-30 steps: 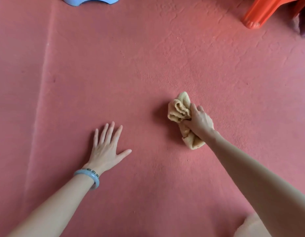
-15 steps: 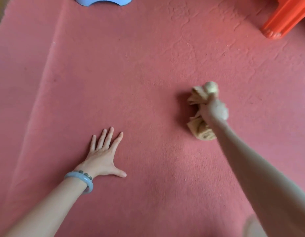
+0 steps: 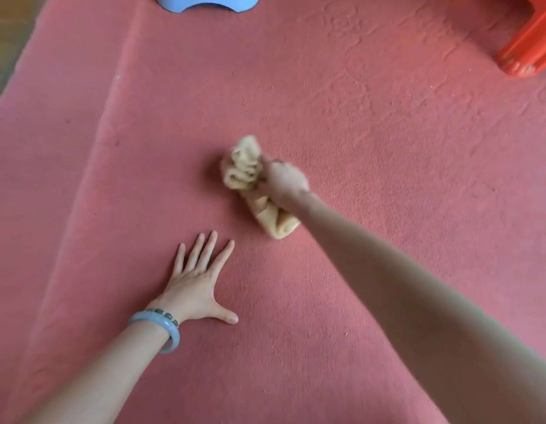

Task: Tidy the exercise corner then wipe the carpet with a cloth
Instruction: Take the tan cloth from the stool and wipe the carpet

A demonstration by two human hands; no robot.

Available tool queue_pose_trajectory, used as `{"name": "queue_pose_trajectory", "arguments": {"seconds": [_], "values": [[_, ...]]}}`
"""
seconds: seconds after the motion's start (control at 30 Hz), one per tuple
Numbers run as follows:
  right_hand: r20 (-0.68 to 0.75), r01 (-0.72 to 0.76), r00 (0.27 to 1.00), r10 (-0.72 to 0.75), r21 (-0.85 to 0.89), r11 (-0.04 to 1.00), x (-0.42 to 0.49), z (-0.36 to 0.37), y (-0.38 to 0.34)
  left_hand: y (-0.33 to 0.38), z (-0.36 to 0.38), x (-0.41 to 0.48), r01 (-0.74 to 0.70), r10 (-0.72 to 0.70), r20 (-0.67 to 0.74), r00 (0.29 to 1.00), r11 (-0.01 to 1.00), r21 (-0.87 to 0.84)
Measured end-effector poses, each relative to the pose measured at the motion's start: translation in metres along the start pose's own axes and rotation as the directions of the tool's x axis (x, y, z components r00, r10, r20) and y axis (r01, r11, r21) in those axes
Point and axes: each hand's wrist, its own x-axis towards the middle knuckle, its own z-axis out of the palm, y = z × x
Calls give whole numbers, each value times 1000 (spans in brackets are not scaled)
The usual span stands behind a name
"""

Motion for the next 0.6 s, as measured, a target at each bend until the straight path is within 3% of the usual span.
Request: {"name": "queue_pose_trajectory", "arguments": {"seconds": [0.07,0.17,0.3,0.4,0.47,0.6], "values": [[-109,-158,981,161,31,987,7,-22,48,-1,1,1,2,-2,-4,1000,1000,-4],[-253,-364,894,369,69,929,6,-47,114,-2,3,1,6,-6,-10,1000,1000,-4],[-403,-594,695,595,142,791,-20,-69,182,-2,3,1,4,-4,-22,1000,1000,-12],[-439,-712,543,716,212,669,-38,-76,202,-2,3,1,5,-6,-37,999,1000,-16],[-440,-696,542,716,242,676,-29,-73,190,-2,3,1,5,-6,-41,999,1000,-23],[-419,-525,750,511,92,846,17,-49,104,-2,3,1,3,-3,-44,999,1000,-12]]}}
